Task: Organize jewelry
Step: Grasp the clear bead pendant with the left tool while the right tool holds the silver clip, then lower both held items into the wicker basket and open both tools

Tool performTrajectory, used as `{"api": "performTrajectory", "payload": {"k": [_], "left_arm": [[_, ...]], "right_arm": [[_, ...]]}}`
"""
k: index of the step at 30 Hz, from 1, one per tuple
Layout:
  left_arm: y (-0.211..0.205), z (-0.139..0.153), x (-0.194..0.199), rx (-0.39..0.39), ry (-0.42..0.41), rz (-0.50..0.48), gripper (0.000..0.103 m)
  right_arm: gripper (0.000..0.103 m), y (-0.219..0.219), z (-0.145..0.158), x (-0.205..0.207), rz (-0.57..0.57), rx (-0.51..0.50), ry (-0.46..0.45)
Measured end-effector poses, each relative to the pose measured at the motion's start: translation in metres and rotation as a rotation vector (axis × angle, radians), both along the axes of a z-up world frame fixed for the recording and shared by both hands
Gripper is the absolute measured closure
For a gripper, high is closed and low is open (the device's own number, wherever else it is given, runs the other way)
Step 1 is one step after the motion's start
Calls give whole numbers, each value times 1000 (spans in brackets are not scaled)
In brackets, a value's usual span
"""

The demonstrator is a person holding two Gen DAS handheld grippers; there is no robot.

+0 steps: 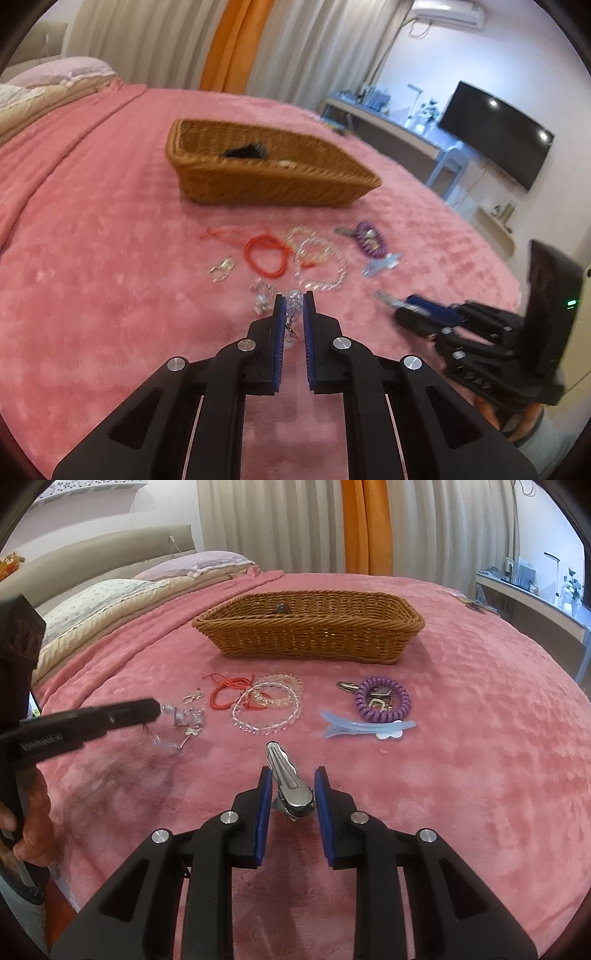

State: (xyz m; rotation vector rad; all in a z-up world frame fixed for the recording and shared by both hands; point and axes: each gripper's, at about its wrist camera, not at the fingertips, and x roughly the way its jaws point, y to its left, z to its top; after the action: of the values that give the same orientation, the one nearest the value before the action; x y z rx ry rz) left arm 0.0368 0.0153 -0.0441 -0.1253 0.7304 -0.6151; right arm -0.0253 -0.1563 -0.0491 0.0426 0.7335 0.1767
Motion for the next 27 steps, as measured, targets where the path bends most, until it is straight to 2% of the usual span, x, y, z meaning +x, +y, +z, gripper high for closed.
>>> {"api": "performTrajectory", "payload": {"k": [6,15,20,27], "left_arm": [[3,12,-6,-45,-49,-2,96],[2,46,-17,-79,-135,-23,96],[-4,78,-14,-66,-205,-6,96],[-18,122,23,-59,-301,19,96]], "right_arm": [[82,0,4,-3,11,15,-20],[82,-5,33,-10,13,37,-84],[82,-10,65,-2,5,32,-133],[82,-15,119,51,-15,8,-240]]}}
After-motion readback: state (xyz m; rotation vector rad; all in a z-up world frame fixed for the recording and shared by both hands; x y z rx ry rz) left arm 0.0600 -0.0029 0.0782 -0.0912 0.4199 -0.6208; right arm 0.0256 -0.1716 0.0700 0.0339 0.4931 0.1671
